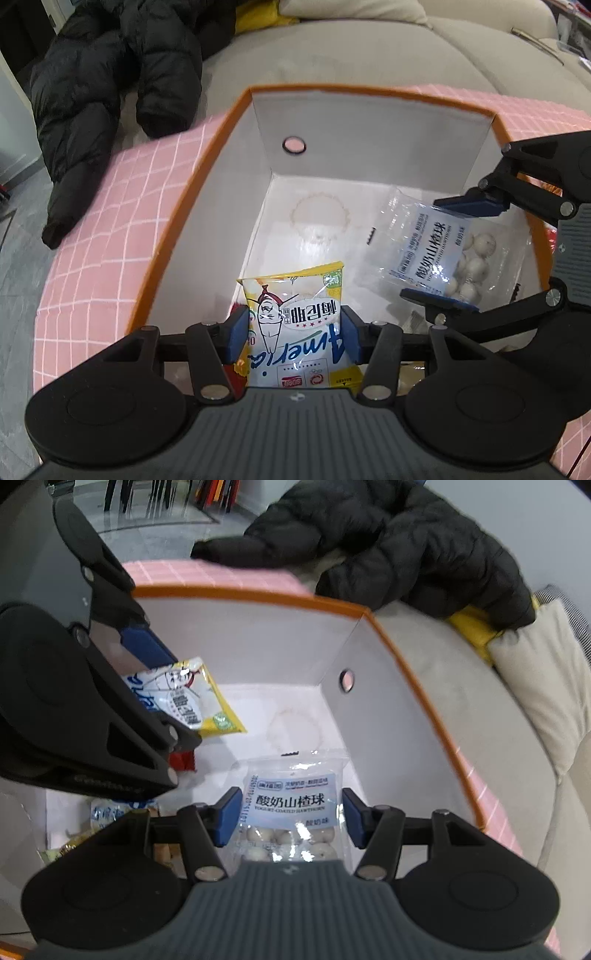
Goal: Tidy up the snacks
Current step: 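Carry both bags over the orange box and open both tools to drop them, then lift both open tools away from the box back toward the snacks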
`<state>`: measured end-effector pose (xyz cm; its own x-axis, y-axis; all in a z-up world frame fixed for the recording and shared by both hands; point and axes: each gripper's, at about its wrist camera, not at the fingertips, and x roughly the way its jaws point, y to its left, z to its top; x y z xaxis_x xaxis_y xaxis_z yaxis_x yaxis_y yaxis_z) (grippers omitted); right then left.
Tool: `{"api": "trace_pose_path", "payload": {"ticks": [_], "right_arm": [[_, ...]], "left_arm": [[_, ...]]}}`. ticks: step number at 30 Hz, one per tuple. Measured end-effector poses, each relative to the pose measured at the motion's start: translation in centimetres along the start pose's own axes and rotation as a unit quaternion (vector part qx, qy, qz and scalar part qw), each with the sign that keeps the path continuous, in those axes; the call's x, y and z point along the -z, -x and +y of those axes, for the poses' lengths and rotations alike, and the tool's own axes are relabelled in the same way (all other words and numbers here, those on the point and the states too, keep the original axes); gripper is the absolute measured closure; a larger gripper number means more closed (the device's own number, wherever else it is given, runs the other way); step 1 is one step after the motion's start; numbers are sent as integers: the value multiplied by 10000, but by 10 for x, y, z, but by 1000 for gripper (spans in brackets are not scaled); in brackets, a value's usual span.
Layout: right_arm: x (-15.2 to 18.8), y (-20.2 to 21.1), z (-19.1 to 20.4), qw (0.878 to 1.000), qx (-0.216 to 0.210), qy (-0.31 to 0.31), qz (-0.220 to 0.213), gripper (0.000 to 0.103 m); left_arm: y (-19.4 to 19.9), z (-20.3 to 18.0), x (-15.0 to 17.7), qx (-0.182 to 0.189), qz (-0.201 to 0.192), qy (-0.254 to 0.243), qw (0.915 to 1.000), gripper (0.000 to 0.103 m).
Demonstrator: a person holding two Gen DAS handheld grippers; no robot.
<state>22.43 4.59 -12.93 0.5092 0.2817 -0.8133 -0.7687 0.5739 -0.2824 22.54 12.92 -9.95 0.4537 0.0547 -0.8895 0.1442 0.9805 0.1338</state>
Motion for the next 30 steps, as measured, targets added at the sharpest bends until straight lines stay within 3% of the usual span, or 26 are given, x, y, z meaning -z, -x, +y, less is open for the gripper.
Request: {"api": "trace_pose_path", "payload": {"ticks": [4, 5, 9, 13, 17, 24, 30], "right_arm": [[-2, -12, -1, 9997, -64, -55, 211, 46], [-2, -13, -1, 9996, -70, -69, 249, 45], [-4, -12, -3, 9997, -38, -113, 220, 41], [-7, 4, -5, 9998, 98, -188, 44, 33], [-8, 30, -10, 9989, 255, -318, -214, 21], [-7, 79, -23, 9926, 513, -857, -695, 21], [12, 129, -33, 9784, 684, -1564, -1168, 21]], "left_arm": [[-6, 1, 1, 15, 153, 12, 9999, 43], [-5, 0, 2, -11, 156, -21, 9999, 39], [2, -2, 4, -107, -24, -70, 9999, 26], [15, 1, 2, -195, -239, 84, 9995, 22], [38, 5, 1, -317, -566, 239, 9976, 21], [87, -1, 1, -610, -1285, 510, 9885, 21], [130, -13, 8, -516, -1847, 940, 9769, 21]]}}
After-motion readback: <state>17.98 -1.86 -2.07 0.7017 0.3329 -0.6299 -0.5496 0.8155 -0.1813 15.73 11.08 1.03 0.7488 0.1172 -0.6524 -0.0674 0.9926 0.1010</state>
